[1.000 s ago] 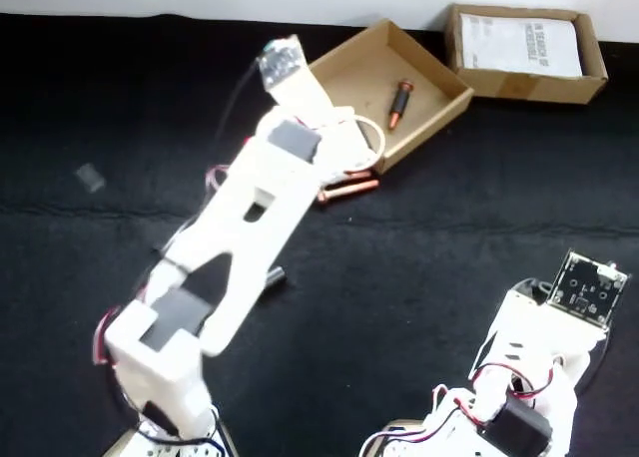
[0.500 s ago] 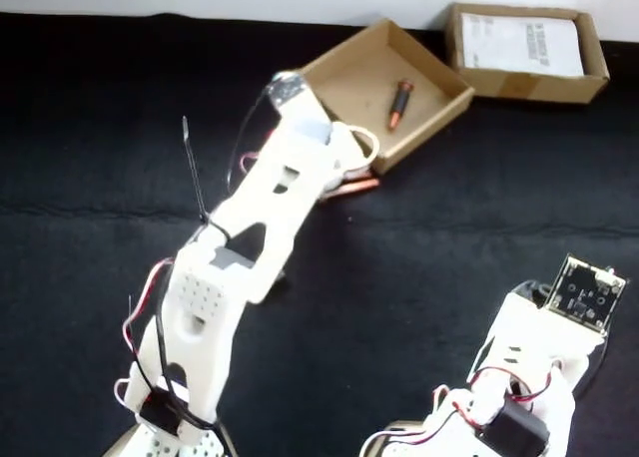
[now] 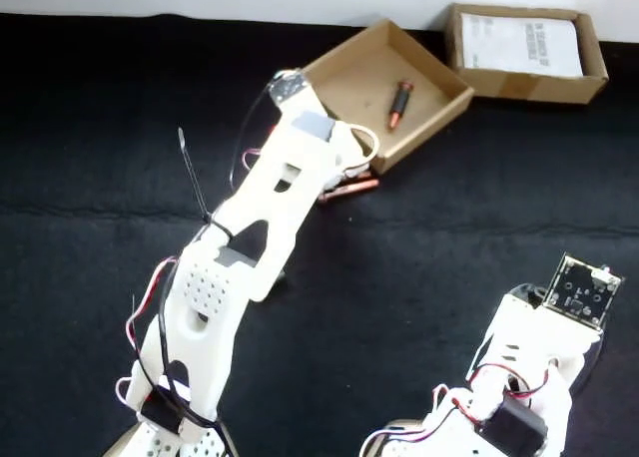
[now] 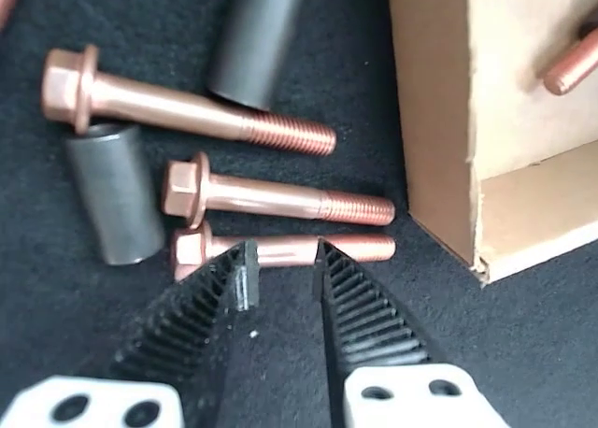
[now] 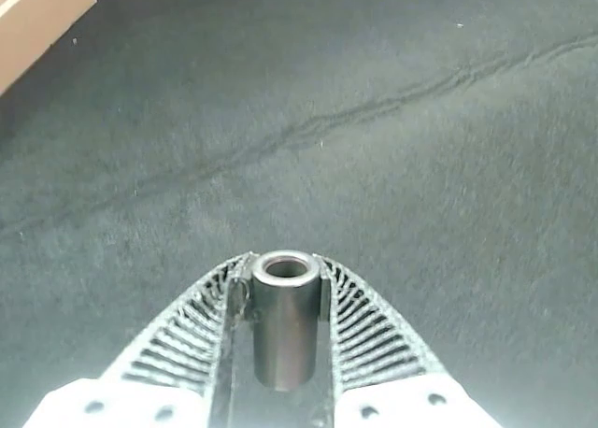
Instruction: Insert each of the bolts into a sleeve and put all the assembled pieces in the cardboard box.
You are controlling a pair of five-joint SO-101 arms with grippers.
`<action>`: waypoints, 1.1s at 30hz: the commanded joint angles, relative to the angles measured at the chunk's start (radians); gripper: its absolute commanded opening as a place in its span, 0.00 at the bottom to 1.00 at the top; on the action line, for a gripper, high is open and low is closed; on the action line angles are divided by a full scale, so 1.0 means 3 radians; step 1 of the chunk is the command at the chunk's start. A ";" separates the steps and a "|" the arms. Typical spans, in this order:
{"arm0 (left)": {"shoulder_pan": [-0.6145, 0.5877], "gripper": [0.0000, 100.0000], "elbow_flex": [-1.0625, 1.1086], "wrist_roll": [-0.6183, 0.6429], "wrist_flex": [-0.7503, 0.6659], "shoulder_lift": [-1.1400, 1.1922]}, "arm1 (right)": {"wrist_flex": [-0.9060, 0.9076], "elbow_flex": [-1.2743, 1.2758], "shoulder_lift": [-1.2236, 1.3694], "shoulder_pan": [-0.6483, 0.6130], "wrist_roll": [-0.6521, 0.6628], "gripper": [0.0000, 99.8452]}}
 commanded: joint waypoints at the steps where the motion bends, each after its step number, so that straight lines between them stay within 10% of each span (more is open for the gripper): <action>1: 0.0095 0.11 0.0074 0.0026 0.0026 -0.0401 | -0.0059 0.0013 -0.0043 0.0013 0.0041 0.01; 33: 0.0079 0.20 0.0028 0.0169 -0.0123 0.0156 | -0.0038 0.0018 -0.0033 0.0008 0.0046 0.01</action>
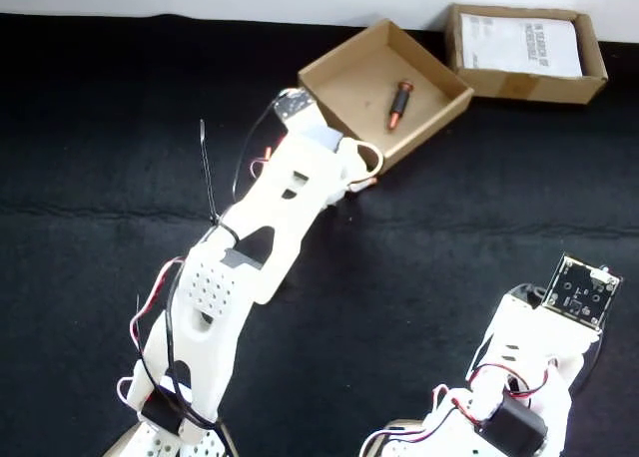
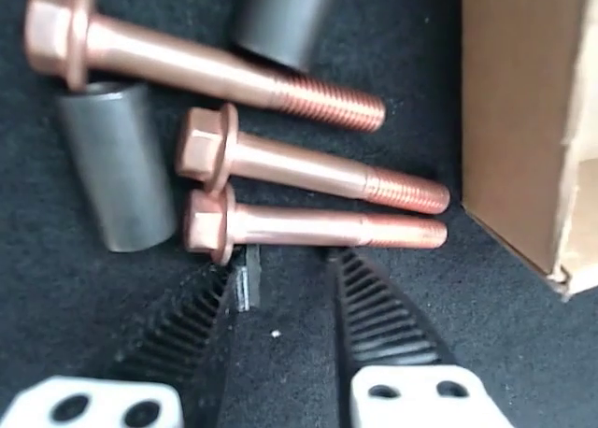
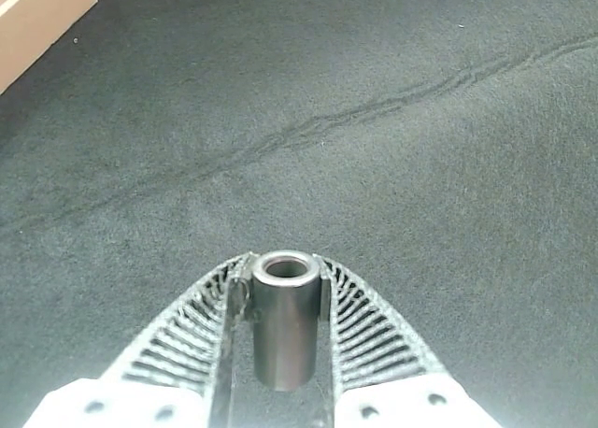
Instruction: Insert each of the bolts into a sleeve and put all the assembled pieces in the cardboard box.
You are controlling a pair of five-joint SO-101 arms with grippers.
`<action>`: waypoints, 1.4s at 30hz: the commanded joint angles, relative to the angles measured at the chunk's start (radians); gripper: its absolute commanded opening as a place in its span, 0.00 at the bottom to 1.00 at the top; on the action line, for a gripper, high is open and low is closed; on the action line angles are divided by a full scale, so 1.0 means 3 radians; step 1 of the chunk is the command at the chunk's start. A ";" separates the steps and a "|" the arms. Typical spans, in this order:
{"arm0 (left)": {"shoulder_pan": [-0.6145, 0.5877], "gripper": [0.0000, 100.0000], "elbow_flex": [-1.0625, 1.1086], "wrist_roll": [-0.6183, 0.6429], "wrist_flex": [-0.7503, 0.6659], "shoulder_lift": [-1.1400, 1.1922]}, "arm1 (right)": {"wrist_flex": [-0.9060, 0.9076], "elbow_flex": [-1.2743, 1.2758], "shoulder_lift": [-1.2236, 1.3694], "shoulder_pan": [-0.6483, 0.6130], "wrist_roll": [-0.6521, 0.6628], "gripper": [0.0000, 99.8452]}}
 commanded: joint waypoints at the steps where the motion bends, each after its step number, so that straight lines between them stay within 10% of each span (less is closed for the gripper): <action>1: 0.0003 0.20 -0.0238 0.0020 -0.0010 -0.0003 | -0.0038 -0.0008 -0.0033 0.0008 0.0036 0.01; 42: -0.0248 0.20 -0.0678 0.0020 0.0425 0.0540 | -0.0038 0.0130 -0.0033 -0.0228 0.0148 0.01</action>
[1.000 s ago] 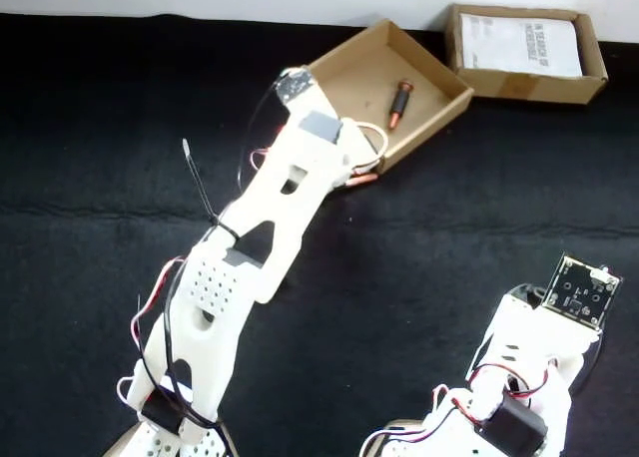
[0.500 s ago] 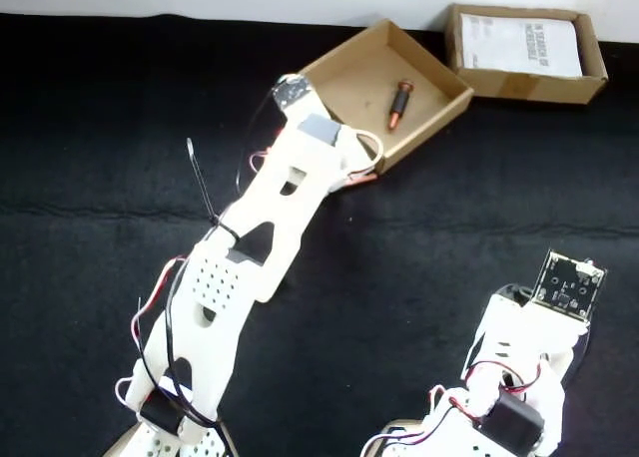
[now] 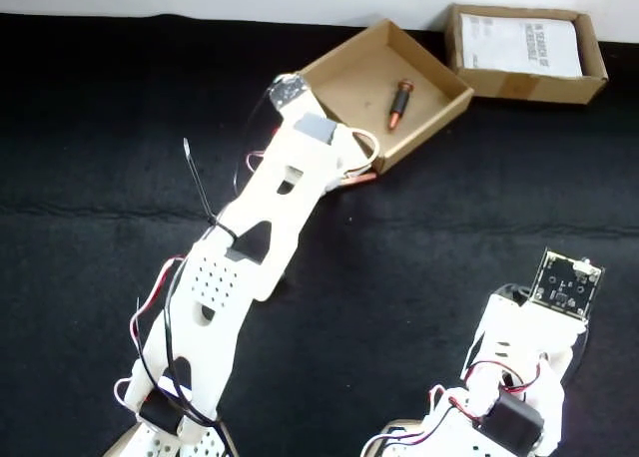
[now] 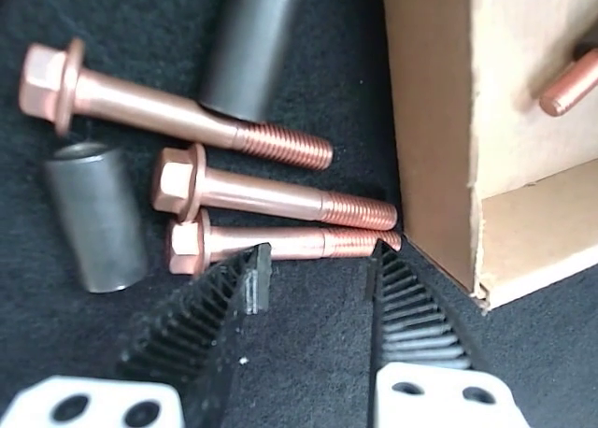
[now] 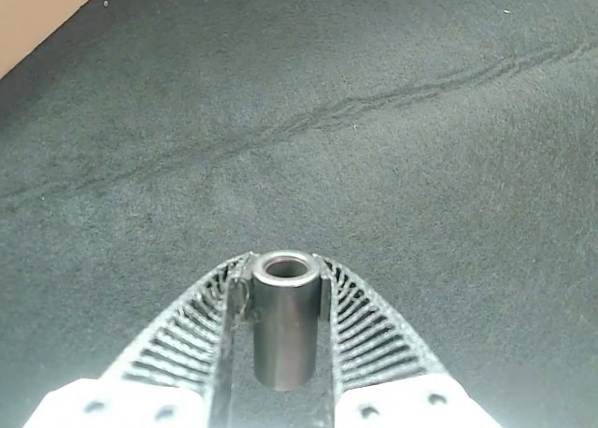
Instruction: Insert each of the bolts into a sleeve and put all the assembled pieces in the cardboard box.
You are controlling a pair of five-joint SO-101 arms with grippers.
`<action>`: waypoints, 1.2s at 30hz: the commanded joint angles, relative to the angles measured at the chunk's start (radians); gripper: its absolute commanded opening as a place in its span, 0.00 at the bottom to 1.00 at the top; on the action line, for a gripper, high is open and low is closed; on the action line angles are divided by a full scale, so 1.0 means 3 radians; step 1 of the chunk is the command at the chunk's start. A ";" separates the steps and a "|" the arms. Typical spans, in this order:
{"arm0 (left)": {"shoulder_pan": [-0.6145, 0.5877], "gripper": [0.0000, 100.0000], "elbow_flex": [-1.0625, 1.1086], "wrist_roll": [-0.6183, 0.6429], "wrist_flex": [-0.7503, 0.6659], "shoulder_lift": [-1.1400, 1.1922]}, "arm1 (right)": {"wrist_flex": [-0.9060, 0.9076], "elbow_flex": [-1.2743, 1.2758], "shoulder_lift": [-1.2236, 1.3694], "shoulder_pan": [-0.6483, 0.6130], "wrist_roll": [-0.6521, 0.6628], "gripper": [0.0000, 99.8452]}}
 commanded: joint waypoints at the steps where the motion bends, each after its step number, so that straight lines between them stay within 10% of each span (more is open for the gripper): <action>1: -0.0100 0.20 0.0003 0.0020 0.0138 0.0054 | -0.0038 -0.0018 -0.0033 -0.0033 0.0077 0.01; 36: -0.0304 0.20 -0.0130 0.0015 0.0046 0.0084 | 0.0161 -0.0028 -0.0033 -0.0054 0.0082 0.01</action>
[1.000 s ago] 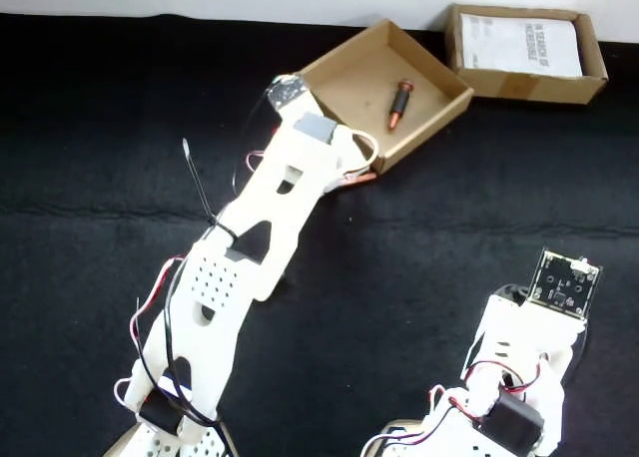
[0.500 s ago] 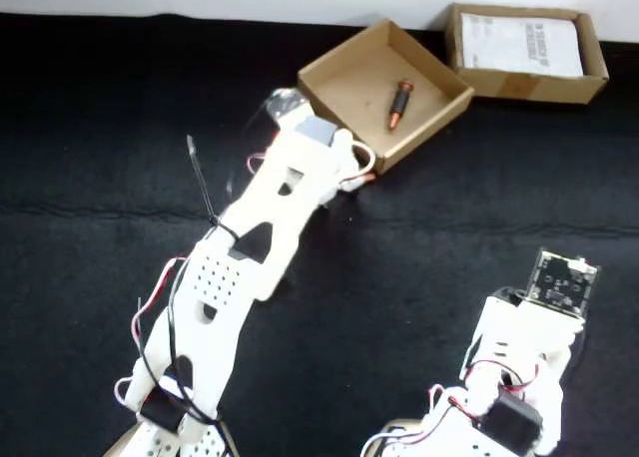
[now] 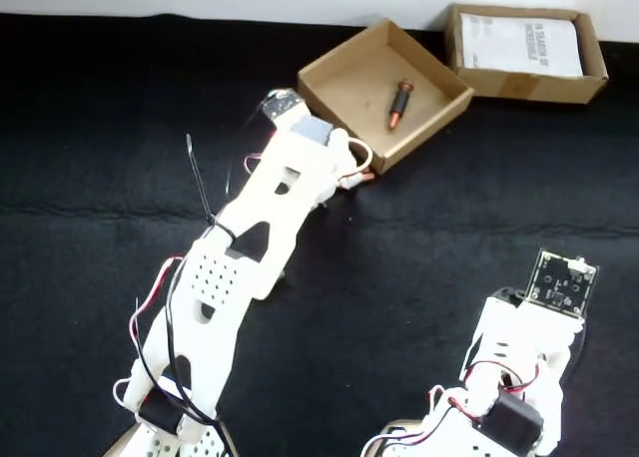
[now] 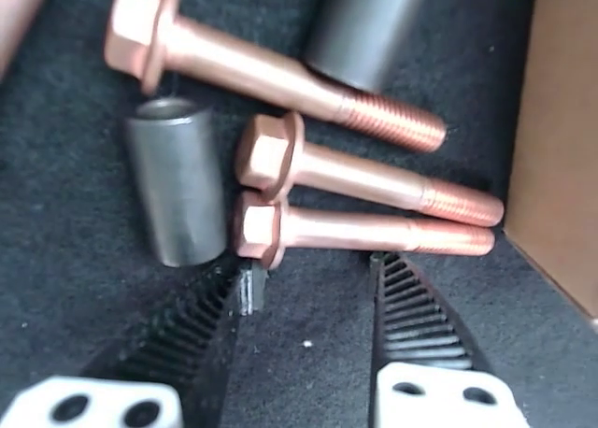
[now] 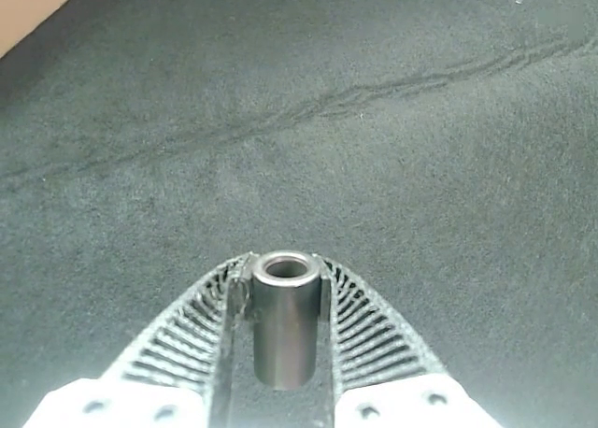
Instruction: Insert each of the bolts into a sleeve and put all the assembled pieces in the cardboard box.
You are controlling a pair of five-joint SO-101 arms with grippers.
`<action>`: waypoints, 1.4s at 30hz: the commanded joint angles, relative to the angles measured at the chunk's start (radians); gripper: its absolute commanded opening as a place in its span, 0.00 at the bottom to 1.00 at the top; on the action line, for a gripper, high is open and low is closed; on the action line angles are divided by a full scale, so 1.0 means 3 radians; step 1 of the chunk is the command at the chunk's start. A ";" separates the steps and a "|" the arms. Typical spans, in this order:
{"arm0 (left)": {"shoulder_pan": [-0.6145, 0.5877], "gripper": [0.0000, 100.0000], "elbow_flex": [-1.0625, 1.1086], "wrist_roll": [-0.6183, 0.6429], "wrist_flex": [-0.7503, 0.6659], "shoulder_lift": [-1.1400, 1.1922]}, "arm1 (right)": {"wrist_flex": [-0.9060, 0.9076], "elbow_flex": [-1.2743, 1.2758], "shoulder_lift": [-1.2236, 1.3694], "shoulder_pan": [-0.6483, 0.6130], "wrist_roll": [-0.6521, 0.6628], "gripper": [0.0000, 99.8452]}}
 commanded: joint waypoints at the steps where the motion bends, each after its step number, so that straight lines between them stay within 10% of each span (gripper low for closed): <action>1: -0.0284 0.20 -0.0161 0.0020 -0.0199 0.0023 | 0.0064 -0.0033 -0.0033 -0.0033 0.0046 0.01; 22: -0.0591 0.20 -0.0315 0.0026 -0.0762 0.0233 | 0.0125 -0.0003 -0.0033 -0.0100 0.0189 0.01; 31: -0.0478 0.20 -0.1614 0.0322 -0.0327 0.0258 | 0.0120 -0.0003 -0.0033 -0.0151 0.0189 0.01; 42: -0.0437 0.20 -0.0836 0.0690 -0.0353 0.0258 | 0.0115 -0.0003 -0.0033 -0.0151 0.0184 0.01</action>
